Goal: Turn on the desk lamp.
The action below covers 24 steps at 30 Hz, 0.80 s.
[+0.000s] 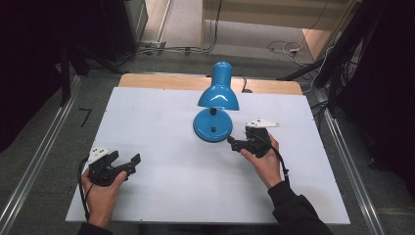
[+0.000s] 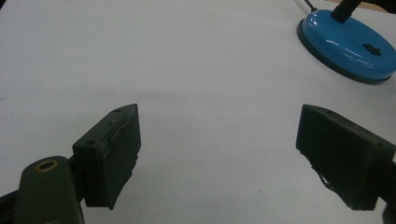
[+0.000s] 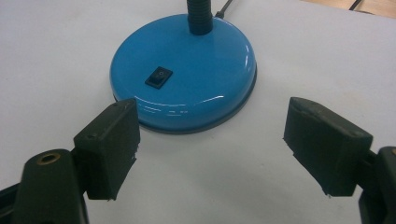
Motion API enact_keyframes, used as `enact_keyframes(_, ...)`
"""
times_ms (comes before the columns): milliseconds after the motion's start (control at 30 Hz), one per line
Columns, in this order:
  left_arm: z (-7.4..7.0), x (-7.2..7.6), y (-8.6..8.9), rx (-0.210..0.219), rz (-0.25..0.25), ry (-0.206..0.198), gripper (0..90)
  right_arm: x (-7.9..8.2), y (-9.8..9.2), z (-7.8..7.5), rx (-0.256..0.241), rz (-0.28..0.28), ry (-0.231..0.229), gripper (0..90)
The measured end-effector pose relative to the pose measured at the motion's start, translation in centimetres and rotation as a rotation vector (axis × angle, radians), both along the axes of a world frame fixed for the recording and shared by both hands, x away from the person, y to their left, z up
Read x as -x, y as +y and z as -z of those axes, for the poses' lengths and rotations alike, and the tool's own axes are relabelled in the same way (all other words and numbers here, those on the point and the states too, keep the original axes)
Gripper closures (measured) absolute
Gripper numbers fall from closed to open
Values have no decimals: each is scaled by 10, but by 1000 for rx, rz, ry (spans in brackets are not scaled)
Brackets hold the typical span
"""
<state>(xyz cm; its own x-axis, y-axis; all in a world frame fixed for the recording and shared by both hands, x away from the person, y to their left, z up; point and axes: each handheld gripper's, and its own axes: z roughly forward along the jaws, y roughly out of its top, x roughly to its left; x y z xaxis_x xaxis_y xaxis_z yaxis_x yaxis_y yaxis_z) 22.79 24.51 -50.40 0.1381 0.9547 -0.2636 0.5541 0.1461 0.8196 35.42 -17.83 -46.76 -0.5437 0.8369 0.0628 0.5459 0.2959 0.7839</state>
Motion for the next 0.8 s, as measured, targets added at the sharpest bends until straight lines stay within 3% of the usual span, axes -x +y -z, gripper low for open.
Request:
enact_keyframes(433, 0, 0, 0, 1, 3, 0, 148, -5, 10, 2, 3, -14, -1, 204)
enact_keyframes(800, 0, 0, 1, 4, -1, -1, 148, -10, 21, 2, 15, -16, -21, 344)
